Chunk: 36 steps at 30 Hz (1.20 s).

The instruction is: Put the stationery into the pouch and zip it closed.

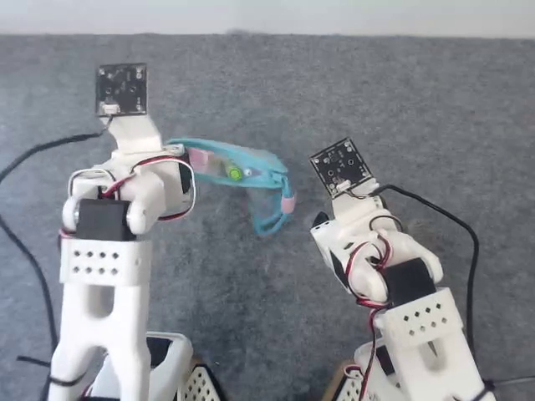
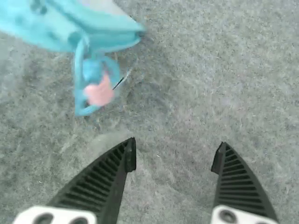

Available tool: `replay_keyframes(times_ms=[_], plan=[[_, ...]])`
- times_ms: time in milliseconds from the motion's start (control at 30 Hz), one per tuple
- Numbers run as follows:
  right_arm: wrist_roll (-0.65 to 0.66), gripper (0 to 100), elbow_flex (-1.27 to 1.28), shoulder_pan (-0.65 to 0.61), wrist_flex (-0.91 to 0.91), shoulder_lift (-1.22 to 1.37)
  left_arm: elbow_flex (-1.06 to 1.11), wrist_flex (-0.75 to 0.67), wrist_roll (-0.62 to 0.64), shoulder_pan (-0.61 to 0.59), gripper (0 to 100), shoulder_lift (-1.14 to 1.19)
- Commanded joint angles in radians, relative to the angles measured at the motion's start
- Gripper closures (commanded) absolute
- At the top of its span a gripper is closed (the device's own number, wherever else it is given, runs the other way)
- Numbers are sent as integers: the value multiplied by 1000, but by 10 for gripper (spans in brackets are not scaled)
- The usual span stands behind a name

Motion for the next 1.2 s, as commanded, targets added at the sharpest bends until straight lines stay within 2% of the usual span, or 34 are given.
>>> replay_keyframes(times_ms=[0, 67, 200, 267, 367, 500, 533, 567, 667, 733, 800, 967, 1100, 1167], plan=[[-5, 744, -3, 7, -16, 12, 326, -368, -25, -3, 989, 72], [-5, 744, -2, 7, -18, 12, 315, -341, -46, 3, 989, 121], [-5, 744, -2, 7, -18, 12, -67, 3, -58, -37, 989, 66], [-5, 744, -2, 7, -19, 12, -226, 109, -57, -52, 989, 5], [-5, 744, -2, 7, -21, 12, -154, 51, -61, -48, 989, -28], [-5, 744, -2, 7, -18, 12, 228, -270, -94, -18, 989, 110], [-5, 744, -2, 7, -18, 12, 259, -296, -104, -9, 989, 147], [-5, 744, -2, 7, -18, 12, 242, -270, -109, -8, 989, 160], [-5, 744, -2, 5, -18, 12, 44, -43, -112, -20, 989, 101], [-5, 744, -5, 5, -18, 12, -39, 28, -112, -18, 989, 44], [-5, 743, -17, 7, -15, 12, 4, -3, -115, 9, 988, 17], [-5, 743, -25, 7, 7, 12, 269, -213, -117, 72, 988, 84], [-5, 743, -25, 5, 7, 12, 111, -72, -109, -2, 988, 64], [11, 743, -25, -4, 7, 12, 113, -75, -109, -18, 988, 58]])
